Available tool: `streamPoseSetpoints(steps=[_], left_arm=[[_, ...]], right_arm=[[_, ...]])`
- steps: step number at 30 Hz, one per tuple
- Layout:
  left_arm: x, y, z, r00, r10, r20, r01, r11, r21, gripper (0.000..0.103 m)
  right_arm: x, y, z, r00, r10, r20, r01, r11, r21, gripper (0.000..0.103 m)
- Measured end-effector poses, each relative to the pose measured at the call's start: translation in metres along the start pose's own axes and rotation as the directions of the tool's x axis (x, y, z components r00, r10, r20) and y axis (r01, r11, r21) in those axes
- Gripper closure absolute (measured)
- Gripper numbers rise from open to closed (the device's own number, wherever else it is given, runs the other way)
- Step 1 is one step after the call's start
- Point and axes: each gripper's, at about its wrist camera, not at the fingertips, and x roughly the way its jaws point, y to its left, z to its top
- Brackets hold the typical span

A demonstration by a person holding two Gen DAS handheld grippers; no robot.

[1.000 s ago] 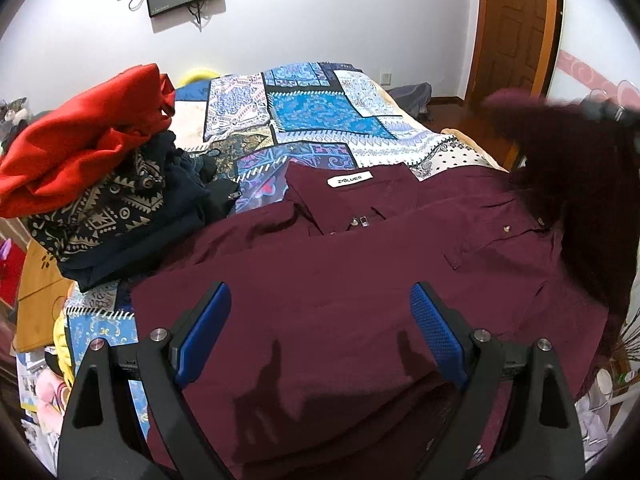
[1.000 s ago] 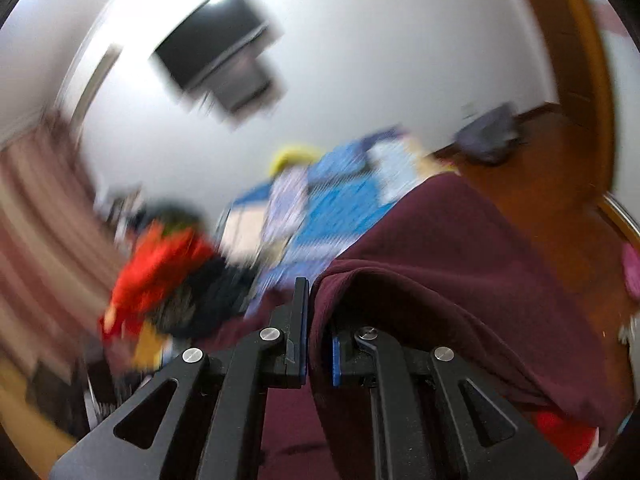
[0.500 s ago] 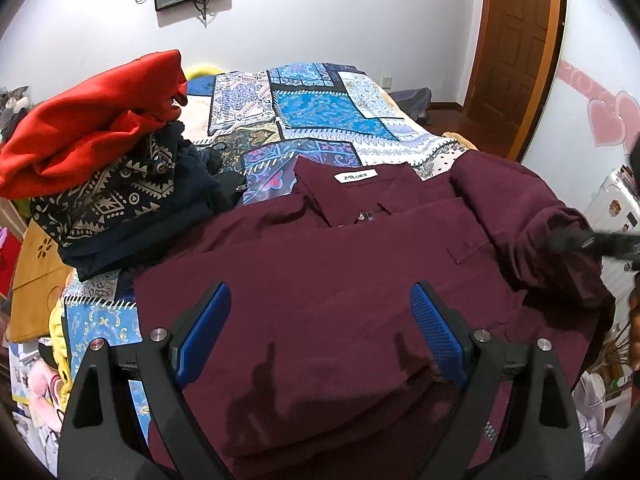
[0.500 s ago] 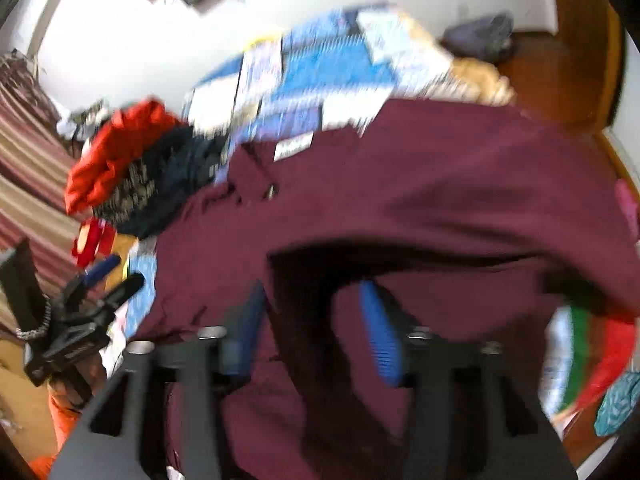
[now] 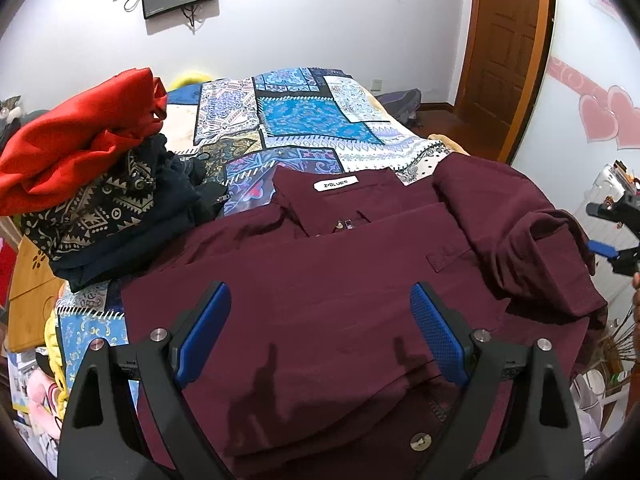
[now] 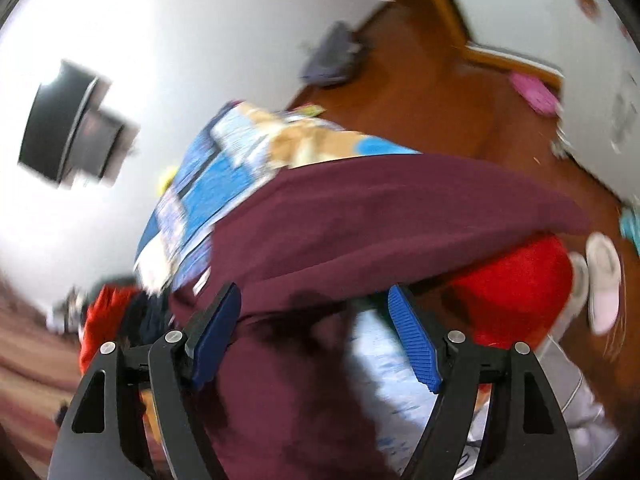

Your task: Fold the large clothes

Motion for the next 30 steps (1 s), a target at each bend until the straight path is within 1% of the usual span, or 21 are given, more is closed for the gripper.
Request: streamPoseSetpoints(steps=[3, 7, 9, 10, 11, 12, 15, 18, 20, 21, 22, 23, 24, 26, 27, 30], left_arm=[[0.001, 0.000, 0.000, 1.000, 0.003, -0.003, -0.003, 1.000, -0.001, 0.012], [0.001, 0.005, 0.000, 1.000, 0.006, -0.005, -0.006, 1.000, -0.010, 0.012], [0.000, 0.007, 0.000, 1.000, 0.011, -0.003, -0.011, 1.000, -0.011, 0.012], [-0.001, 0.009, -0.001, 1.000, 0.015, -0.001, -0.015, 1.000, -0.011, 0.012], [-0.002, 0.011, -0.001, 1.000, 0.019, 0.001, -0.019, 1.000, -0.011, 0.012], [-0.004, 0.013, -0.001, 1.000, 0.023, 0.003, -0.023, 1.000, -0.012, 0.012], [-0.011, 0.022, -0.002, 0.999, 0.040, 0.016, -0.039, 0.999, -0.014, 0.012], [-0.022, 0.034, -0.002, 0.998, 0.056, 0.036, -0.055, 0.998, -0.025, 0.012], [-0.029, 0.042, -0.002, 0.997, 0.066, 0.050, -0.065, 0.997, -0.035, 0.012], [-0.035, 0.048, -0.002, 0.995, 0.077, 0.062, -0.074, 0.996, -0.042, 0.012], [-0.039, 0.053, -0.002, 0.994, 0.083, 0.070, -0.080, 0.996, -0.046, 0.012], [-0.044, 0.057, -0.003, 0.993, 0.089, 0.078, -0.086, 0.995, -0.050, 0.012], [-0.051, 0.063, -0.003, 0.991, 0.097, 0.088, -0.092, 0.994, -0.056, 0.012], [-0.064, 0.076, -0.004, 0.988, 0.113, 0.109, -0.105, 0.992, -0.069, 0.012], [-0.069, 0.082, -0.005, 0.986, 0.118, 0.115, -0.110, 0.991, -0.075, 0.012], [-0.090, 0.105, -0.011, 0.980, 0.143, 0.139, -0.128, 0.985, -0.112, 0.012]], right_arm=[[0.014, -0.020, 0.009, 1.000, 0.026, -0.012, -0.024, 0.994, 0.103, 0.030], [0.027, -0.029, 0.023, 0.999, -0.025, 0.027, 0.021, 0.990, 0.136, 0.030], [0.031, -0.025, 0.031, 0.998, -0.044, 0.043, 0.038, 0.991, 0.130, 0.044], [0.032, -0.020, 0.035, 0.997, -0.057, 0.058, 0.050, 0.992, 0.115, 0.062], [0.032, -0.012, 0.039, 0.996, -0.064, 0.069, 0.058, 0.994, 0.095, 0.075], [0.027, -0.010, 0.042, 0.995, -0.056, 0.078, 0.050, 0.996, 0.080, 0.082], [0.009, 0.018, 0.051, 0.992, -0.019, 0.122, 0.021, 1.000, -0.015, 0.092], [-0.014, 0.066, 0.056, 0.985, 0.054, 0.163, -0.027, 0.986, -0.163, 0.094], [-0.031, 0.104, 0.053, 0.978, 0.116, 0.175, -0.066, 0.960, -0.271, 0.095], [-0.039, 0.126, 0.049, 0.973, 0.151, 0.173, -0.088, 0.941, -0.327, 0.095], [-0.047, 0.152, 0.043, 0.969, 0.188, 0.163, -0.112, 0.914, -0.390, 0.095], [-0.052, 0.169, 0.037, 0.966, 0.211, 0.151, -0.128, 0.892, -0.433, 0.096], [-0.057, 0.191, 0.029, 0.962, 0.241, 0.131, -0.150, 0.862, -0.484, 0.096], [-0.061, 0.233, 0.009, 0.953, 0.295, 0.064, -0.208, 0.796, -0.568, 0.096], [-0.061, 0.259, -0.005, 0.946, 0.325, 0.005, -0.255, 0.752, -0.607, 0.096], [-0.048, 0.310, -0.047, 0.934, 0.339, -0.113, -0.321, 0.658, -0.681, 0.096]])
